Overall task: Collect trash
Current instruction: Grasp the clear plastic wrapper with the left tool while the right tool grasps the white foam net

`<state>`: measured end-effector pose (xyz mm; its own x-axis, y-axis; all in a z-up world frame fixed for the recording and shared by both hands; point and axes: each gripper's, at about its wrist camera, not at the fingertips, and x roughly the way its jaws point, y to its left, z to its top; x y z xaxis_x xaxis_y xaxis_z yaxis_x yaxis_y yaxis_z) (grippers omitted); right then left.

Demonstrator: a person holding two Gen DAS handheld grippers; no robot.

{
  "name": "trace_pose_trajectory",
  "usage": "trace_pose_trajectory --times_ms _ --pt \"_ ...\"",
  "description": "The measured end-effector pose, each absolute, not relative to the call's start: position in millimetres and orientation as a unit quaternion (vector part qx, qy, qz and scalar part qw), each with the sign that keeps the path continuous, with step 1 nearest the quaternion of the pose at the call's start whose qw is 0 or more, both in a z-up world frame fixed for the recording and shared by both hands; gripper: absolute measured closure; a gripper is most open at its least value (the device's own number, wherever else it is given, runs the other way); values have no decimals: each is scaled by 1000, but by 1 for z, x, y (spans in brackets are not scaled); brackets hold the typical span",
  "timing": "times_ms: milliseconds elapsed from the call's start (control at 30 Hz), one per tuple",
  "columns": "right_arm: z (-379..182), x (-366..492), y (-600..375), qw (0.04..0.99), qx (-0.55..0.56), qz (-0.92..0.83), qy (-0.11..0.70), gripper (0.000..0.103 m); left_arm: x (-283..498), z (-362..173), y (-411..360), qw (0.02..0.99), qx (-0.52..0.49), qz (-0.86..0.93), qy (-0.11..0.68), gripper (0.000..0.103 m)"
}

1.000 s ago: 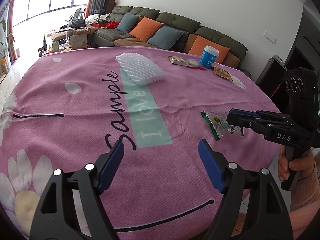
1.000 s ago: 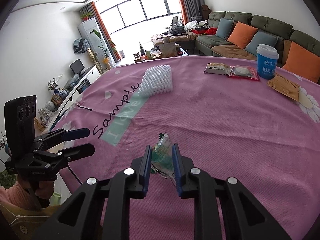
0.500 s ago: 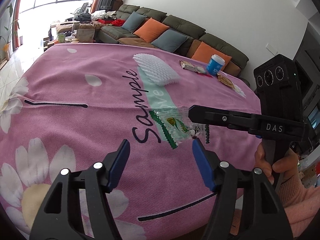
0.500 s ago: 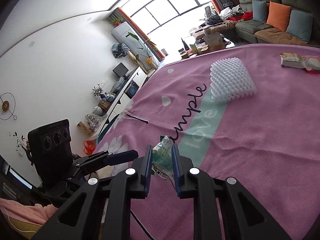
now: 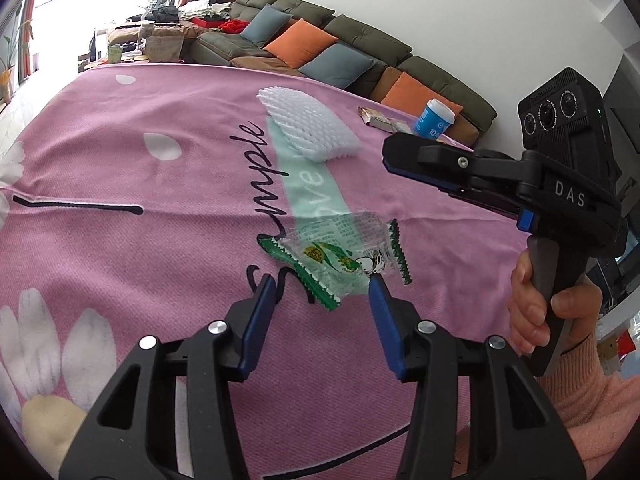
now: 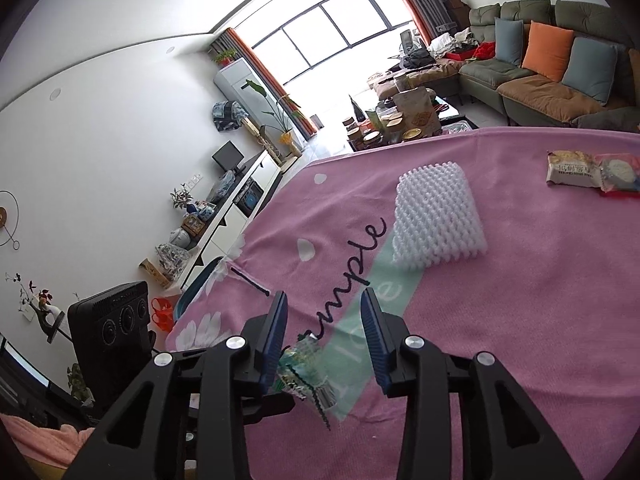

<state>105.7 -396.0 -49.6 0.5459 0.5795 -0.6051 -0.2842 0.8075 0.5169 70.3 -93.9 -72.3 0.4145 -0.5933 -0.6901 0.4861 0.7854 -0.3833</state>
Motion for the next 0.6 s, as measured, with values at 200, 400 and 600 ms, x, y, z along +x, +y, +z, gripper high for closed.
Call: trace_pose_trajectory --times_ms 200,400,600 --pt "-55 132 -411 886 137 179 406 65 84 -77 -98 832 -71 -315 451 88" --pt "-73 170 -419 883 122 137 431 56 91 -80 -95 828 -85 -313 457 102" --pt "-86 194 -413 873 117 132 455 52 93 -78 -96 835 -78 -307 451 102"
